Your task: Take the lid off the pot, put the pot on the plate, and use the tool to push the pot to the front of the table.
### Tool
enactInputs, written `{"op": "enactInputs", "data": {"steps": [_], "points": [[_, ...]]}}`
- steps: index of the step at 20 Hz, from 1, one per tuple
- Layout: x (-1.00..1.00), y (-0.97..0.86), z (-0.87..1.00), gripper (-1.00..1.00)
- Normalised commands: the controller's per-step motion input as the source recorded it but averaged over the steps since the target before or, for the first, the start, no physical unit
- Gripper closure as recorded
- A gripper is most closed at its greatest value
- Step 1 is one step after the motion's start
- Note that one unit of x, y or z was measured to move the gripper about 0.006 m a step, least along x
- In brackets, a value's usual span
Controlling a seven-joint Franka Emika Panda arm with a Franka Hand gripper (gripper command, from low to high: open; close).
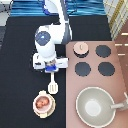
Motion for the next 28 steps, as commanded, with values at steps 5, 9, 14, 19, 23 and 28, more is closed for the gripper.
{"op": "enactInputs", "data": {"steps": [5, 9, 14, 19, 23, 28], "points": [[0.75, -0.6, 0.51, 1.0], [0.25, -0.61, 0.52, 1.0], [0.27, -0.76, 0.18, 1.0], [0.83, -0.35, 0.03, 1.0], [1.0, 0.05, 0.01, 1.0], [0.89, 0.44, 0.34, 1.0]]}}
